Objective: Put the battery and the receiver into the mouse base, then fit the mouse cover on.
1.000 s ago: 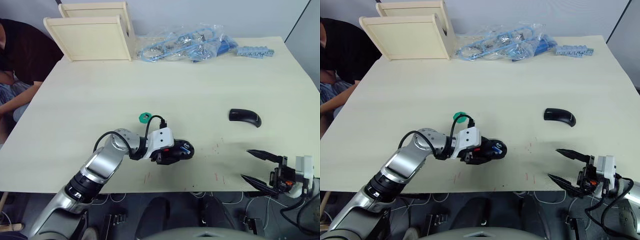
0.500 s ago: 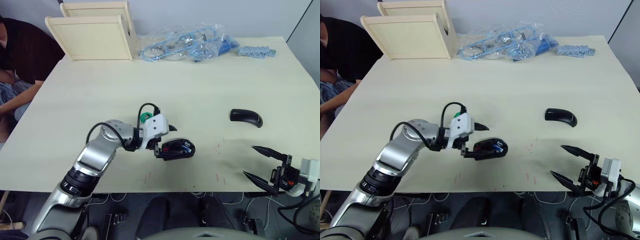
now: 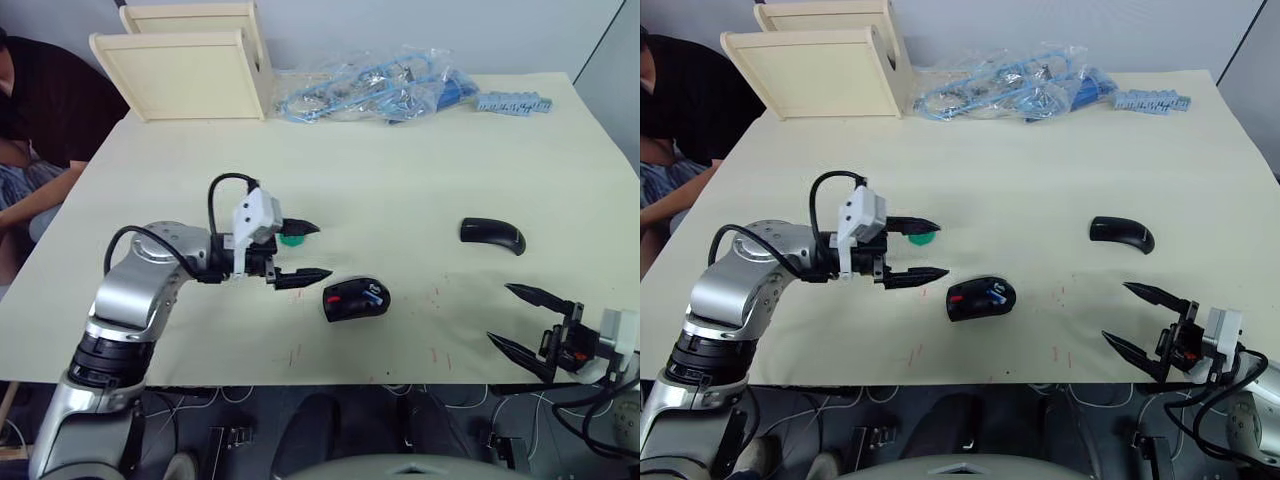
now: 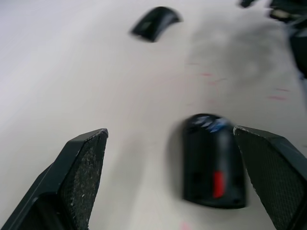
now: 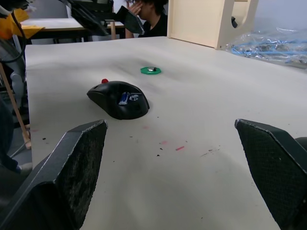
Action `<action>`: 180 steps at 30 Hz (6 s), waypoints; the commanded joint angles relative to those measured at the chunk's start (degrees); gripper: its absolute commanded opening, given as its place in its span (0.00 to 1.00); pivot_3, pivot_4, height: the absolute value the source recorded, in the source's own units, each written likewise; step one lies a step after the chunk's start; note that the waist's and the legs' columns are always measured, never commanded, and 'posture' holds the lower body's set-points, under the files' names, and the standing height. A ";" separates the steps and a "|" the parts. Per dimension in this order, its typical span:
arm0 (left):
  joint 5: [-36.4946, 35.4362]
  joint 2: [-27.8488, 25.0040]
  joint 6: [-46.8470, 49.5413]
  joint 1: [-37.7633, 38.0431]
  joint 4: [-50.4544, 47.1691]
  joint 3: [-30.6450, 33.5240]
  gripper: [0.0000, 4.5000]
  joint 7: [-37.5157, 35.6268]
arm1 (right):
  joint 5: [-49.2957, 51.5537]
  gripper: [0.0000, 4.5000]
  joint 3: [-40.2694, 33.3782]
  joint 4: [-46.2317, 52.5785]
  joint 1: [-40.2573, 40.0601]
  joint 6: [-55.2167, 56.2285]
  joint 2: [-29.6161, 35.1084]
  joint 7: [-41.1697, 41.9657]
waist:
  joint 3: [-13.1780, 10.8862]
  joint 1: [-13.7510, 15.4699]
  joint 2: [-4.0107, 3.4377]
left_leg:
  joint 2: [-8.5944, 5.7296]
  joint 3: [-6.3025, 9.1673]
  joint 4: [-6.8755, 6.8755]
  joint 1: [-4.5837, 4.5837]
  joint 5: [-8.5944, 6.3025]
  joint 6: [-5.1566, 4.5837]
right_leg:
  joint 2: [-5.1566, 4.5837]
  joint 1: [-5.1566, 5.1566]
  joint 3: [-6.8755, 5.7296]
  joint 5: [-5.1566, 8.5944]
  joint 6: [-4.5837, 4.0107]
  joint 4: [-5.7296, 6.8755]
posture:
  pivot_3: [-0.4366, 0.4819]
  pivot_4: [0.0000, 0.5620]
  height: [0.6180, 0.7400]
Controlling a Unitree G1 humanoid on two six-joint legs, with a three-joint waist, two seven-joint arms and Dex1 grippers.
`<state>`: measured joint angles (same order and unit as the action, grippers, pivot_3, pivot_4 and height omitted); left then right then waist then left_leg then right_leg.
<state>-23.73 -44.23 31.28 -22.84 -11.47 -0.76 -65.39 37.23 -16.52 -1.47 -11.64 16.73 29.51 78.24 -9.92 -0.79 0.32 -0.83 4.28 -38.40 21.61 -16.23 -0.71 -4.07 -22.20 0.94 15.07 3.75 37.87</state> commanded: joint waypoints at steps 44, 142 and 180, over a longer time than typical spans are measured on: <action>7.92 11.50 -0.10 4.31 5.01 3.36 0.52 27.38 | 2.43 1.00 -1.99 3.37 0.83 -4.27 3.24 -0.65 | -0.01 0.12 0.00 | 0.00 0.03 -0.01 0.01 0.00 0.03 | -0.04 -0.01 -0.01 -0.02 0.00 0.03 | 0.48 0.27 1.00; 5.27 14.77 7.47 0.94 7.14 5.21 0.54 32.76 | 1.97 1.00 -1.95 6.89 -1.55 -6.35 4.19 -2.67 | -0.01 0.13 0.00 | -0.03 0.03 -0.01 0.01 0.03 0.08 | -0.05 -0.01 -0.01 -0.02 -0.01 0.03 | 0.48 0.27 1.00; 6.66 14.64 8.62 -0.03 8.19 4.01 0.43 33.49 | 1.69 1.00 -2.07 6.54 -1.79 -5.89 4.12 -2.42 | -0.01 0.13 0.01 | -0.03 0.03 -0.01 0.01 0.03 0.08 | -0.05 -0.01 -0.01 -0.02 -0.01 0.04 | 0.48 0.27 1.00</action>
<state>-17.06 -29.04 40.59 -22.00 -1.72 2.11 -32.04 38.38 -16.76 3.75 -13.15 10.16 33.42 75.84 -9.92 -0.67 0.33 -0.86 4.31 -38.41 21.62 -16.19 -0.63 -4.11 -22.21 0.93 15.04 3.75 37.91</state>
